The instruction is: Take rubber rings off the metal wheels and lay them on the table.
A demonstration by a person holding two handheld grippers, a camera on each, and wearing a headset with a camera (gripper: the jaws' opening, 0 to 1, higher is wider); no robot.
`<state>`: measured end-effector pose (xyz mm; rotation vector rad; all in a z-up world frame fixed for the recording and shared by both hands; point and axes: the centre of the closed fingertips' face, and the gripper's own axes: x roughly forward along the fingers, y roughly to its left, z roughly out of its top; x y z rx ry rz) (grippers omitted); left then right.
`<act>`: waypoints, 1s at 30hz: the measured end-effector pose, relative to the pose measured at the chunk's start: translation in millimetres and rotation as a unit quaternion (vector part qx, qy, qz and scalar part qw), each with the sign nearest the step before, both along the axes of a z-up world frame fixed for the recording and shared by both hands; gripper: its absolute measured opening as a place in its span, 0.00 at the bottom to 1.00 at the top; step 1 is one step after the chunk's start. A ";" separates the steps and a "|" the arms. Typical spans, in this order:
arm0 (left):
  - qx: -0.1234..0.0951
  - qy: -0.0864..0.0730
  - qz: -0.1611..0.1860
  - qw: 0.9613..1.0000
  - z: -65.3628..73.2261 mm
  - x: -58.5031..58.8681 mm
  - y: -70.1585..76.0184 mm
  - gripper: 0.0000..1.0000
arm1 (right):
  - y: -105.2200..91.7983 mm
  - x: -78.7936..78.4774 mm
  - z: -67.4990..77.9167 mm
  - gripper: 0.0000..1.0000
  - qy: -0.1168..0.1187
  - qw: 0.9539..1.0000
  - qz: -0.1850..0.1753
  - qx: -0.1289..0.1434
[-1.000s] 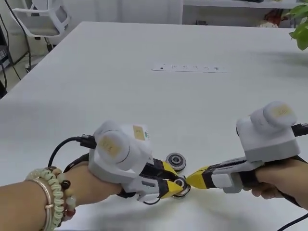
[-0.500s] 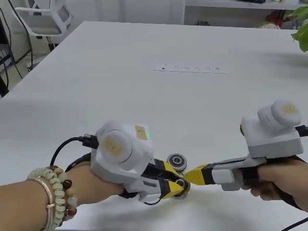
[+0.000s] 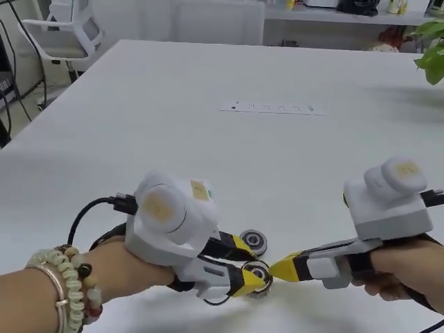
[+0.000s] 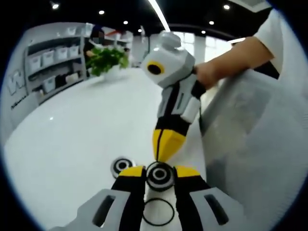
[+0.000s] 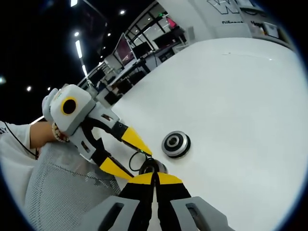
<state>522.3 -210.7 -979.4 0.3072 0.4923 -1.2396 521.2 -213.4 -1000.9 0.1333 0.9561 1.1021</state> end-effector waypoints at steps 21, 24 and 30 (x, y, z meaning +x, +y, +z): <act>0.023 -0.051 -0.019 0.998 56.6 -19.0 44.9 0.53 | -7.0 11.0 13.3 0.00 -0.012 1.000 -0.017 0.012; 0.027 -0.054 -0.004 0.998 57.9 -24.0 60.8 0.57 | -9.7 13.2 15.7 0.00 -0.010 0.999 -0.026 0.016; 0.009 -0.051 0.046 0.998 63.2 -30.3 86.6 0.63 | -10.2 16.8 25.4 0.00 -0.014 0.999 -0.039 0.032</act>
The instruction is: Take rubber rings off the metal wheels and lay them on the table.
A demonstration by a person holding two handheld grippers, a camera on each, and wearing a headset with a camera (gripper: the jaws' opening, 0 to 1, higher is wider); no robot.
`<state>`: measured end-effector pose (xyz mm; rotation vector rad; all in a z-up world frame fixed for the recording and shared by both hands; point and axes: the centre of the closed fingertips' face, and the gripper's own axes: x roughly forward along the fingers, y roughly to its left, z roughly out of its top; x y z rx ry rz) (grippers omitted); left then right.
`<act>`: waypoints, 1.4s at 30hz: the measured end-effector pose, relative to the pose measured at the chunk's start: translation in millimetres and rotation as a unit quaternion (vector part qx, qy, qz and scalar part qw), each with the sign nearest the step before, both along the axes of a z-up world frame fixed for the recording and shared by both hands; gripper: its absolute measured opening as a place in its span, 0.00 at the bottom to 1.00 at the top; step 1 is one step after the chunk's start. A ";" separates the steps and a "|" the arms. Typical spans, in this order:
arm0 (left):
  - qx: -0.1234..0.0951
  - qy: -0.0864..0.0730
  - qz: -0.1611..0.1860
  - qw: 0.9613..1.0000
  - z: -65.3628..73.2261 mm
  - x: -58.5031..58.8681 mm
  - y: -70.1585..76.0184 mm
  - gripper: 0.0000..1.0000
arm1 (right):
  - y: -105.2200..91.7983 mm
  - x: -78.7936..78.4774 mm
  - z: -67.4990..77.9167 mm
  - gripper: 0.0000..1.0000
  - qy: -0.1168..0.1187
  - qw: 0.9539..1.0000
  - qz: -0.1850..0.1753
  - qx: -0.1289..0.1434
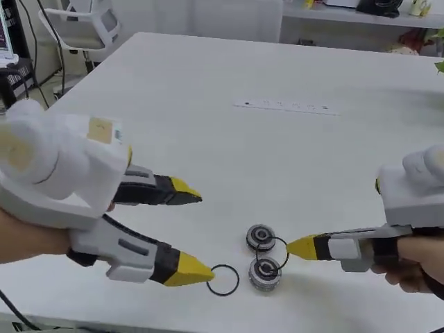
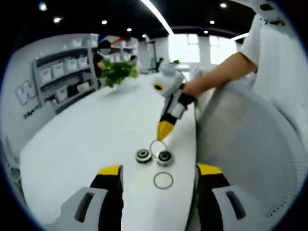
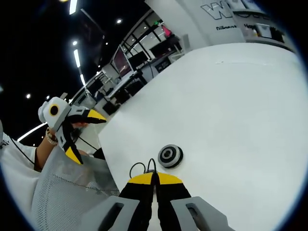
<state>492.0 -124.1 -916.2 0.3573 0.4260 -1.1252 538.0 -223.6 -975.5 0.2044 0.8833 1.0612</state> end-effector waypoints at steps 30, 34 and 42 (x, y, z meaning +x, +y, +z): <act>-0.072 0.051 0.097 0.991 -20.3 -16.7 16.1 0.89 | 42.4 -10.9 20.0 0.00 -0.017 0.999 0.017 0.041; -0.072 0.061 0.096 0.991 -23.0 -18.8 15.3 0.89 | 50.6 -19.4 14.8 0.00 -0.020 0.999 0.034 0.037; -0.066 0.068 0.093 0.991 -25.9 -20.7 14.4 0.88 | 56.4 -34.6 -9.5 0.00 -0.054 0.994 0.099 -0.006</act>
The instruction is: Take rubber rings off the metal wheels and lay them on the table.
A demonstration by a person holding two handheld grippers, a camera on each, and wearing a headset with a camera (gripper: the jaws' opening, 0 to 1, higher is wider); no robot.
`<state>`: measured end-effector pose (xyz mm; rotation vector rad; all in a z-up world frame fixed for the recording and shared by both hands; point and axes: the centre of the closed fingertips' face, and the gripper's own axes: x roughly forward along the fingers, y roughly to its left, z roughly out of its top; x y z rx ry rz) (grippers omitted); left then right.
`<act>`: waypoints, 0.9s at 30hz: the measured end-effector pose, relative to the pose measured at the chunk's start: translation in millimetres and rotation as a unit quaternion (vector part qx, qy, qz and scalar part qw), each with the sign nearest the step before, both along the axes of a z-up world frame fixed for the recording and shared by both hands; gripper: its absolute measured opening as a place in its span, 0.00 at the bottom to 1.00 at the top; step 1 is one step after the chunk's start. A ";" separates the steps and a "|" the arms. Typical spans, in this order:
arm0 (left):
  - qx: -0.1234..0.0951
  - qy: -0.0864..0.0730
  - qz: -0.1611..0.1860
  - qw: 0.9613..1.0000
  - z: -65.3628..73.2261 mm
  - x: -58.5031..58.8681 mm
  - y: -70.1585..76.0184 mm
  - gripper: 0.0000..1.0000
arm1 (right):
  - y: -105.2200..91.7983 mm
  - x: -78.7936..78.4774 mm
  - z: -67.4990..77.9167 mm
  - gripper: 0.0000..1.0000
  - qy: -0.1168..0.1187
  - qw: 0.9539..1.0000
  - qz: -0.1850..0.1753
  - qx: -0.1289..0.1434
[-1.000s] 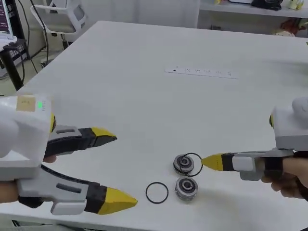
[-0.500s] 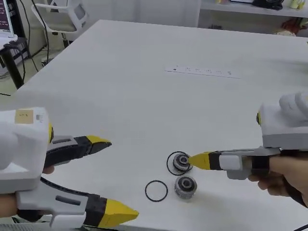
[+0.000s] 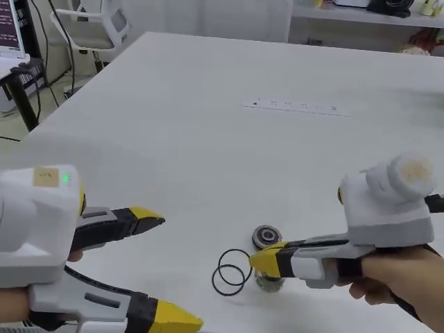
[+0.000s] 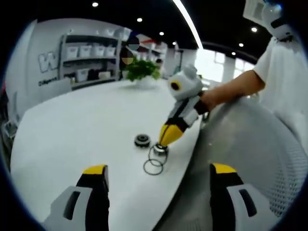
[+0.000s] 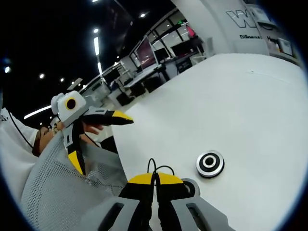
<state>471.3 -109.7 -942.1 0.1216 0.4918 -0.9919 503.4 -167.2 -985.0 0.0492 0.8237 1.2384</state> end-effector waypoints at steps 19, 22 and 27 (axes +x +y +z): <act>0.010 0.009 -0.011 1.000 -4.5 -4.2 -1.2 0.88 | 0.1 -3.3 -17.5 0.04 -0.082 0.994 0.050 -0.047; 0.010 0.012 -0.009 1.000 -5.3 -4.3 -0.6 0.87 | -0.7 -4.2 -19.5 0.04 -0.107 0.990 0.068 -0.058; 0.012 0.012 -0.009 1.000 -5.4 -4.2 -0.2 0.87 | -1.1 0.2 -16.2 0.07 -0.115 0.990 0.062 -0.055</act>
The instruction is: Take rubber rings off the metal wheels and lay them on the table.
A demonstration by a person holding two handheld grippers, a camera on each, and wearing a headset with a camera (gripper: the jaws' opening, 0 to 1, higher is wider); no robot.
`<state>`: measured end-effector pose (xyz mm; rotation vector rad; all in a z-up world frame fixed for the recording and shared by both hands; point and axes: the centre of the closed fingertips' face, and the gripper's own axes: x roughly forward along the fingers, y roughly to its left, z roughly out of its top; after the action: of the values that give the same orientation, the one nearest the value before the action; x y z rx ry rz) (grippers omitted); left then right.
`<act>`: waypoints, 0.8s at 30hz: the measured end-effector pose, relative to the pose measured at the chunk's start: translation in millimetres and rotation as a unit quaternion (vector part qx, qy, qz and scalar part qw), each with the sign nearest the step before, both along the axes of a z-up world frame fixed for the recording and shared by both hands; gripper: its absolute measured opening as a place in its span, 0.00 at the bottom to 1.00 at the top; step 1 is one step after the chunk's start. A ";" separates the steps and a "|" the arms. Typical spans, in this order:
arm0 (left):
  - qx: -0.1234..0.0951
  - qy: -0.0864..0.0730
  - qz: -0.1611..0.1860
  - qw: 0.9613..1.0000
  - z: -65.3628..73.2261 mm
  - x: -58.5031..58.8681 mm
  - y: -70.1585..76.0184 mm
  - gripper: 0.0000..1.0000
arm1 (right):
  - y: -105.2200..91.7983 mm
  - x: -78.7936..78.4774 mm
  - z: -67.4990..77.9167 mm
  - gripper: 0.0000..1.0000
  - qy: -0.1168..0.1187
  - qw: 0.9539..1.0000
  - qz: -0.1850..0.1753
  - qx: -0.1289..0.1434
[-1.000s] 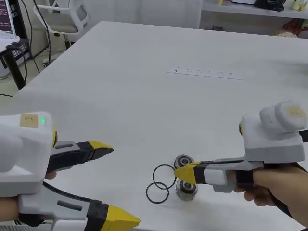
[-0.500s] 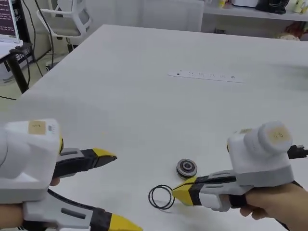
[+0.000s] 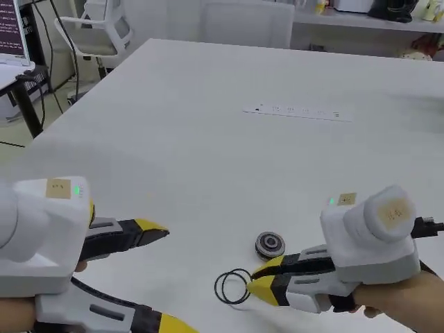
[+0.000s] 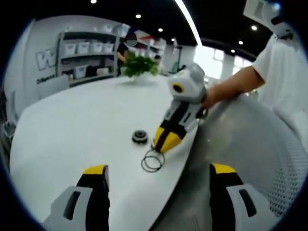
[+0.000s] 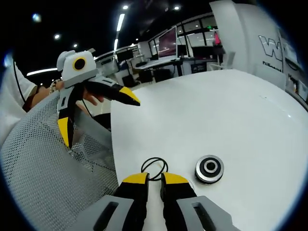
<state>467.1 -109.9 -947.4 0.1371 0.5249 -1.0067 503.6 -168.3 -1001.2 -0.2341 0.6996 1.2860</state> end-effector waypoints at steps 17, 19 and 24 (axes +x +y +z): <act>-0.012 0.003 -0.006 1.000 2.0 -1.7 -4.0 0.88 | 3.1 16.9 58.4 0.00 -0.014 0.996 -0.018 0.091; -0.016 0.004 -0.006 1.000 2.7 -1.7 -4.5 0.88 | 2.6 18.9 61.2 0.00 -0.013 0.996 -0.023 0.087; -0.024 0.003 -0.010 1.000 5.8 -1.3 -7.1 0.89 | -4.7 30.8 70.1 0.00 -0.013 0.995 -0.051 0.085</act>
<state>465.8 -117.0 -941.7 0.0961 0.5042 -1.0384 534.4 -173.0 -931.1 -0.0760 0.5698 1.2348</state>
